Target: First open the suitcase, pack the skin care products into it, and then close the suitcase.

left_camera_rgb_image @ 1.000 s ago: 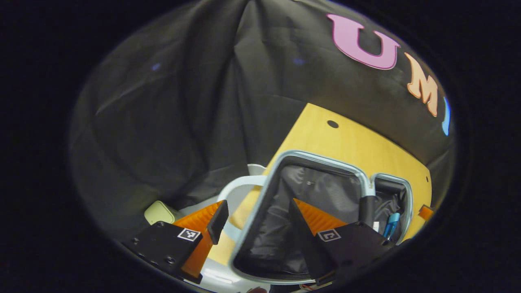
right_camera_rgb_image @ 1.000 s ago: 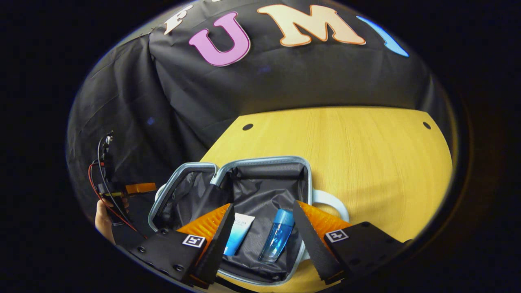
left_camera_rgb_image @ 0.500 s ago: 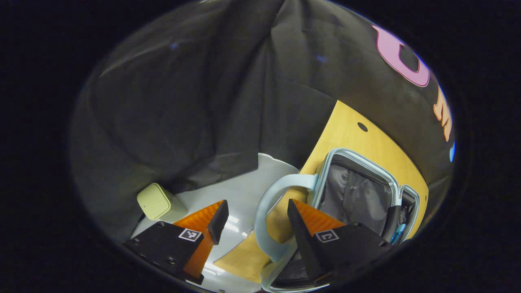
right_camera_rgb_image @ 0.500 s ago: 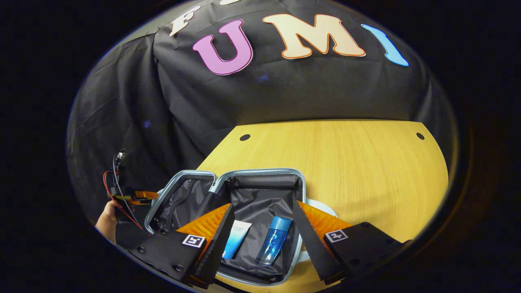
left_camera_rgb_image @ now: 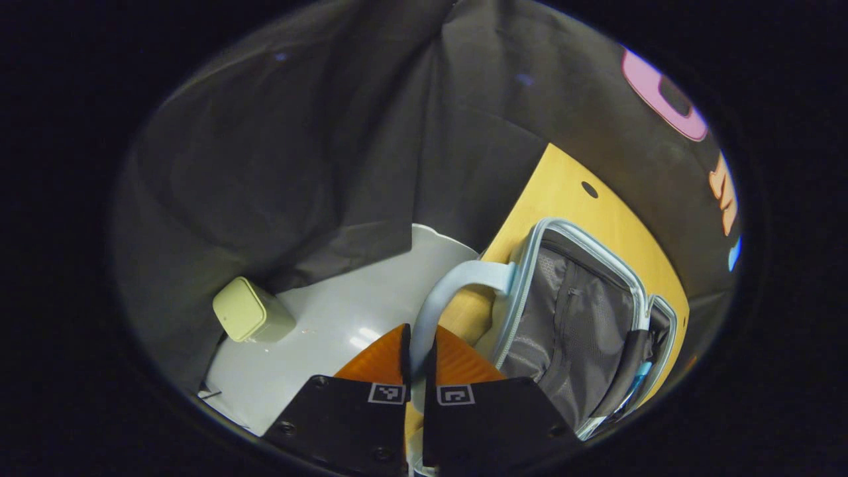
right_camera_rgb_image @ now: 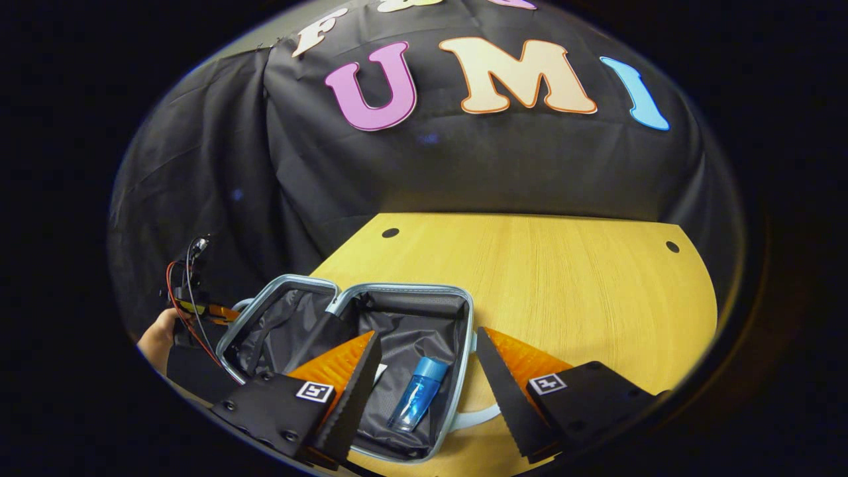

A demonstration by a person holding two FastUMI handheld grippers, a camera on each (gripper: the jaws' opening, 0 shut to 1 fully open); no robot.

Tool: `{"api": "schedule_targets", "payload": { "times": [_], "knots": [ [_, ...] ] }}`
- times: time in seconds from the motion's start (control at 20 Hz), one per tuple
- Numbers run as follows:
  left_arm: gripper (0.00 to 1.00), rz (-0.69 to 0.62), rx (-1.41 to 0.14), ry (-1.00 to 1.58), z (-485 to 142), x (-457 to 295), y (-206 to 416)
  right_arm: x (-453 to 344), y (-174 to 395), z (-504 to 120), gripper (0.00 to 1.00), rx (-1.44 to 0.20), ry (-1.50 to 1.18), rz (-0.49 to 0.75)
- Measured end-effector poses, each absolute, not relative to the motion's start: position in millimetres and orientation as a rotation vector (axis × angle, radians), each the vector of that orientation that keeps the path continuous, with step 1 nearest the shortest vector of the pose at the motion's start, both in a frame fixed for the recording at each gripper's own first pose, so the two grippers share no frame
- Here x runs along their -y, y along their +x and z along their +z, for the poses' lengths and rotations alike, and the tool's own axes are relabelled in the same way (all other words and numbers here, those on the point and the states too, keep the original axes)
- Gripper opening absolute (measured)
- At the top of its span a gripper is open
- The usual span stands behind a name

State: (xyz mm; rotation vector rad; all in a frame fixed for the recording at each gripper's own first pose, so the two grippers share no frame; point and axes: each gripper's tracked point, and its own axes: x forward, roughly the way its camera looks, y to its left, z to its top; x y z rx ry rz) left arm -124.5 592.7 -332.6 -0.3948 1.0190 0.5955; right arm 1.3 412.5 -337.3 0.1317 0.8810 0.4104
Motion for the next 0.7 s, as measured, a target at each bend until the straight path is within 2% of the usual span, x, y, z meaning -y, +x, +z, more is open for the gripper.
{"api": "schedule_targets", "payload": {
  "times": [0.3, 0.5, 0.7],
  "knots": [
    [0.01, 0.561, -0.916, -0.275, -249.7, -564.2, -112.2, -411.7, -15.5, -318.8, 0.91, -0.788, 0.113, 0.504],
    [0.0, 0.491, -0.832, -0.173, -188.2, -516.7, -95.6, -415.2, -37.1, -313.4, 0.91, -0.788, 0.098, 0.602],
    [0.0, 0.438, -0.781, -0.098, -149.3, -468.9, -87.7, -403.0, -38.6, -301.4, 0.91, -0.77, 0.132, 0.639]
  ]
}}
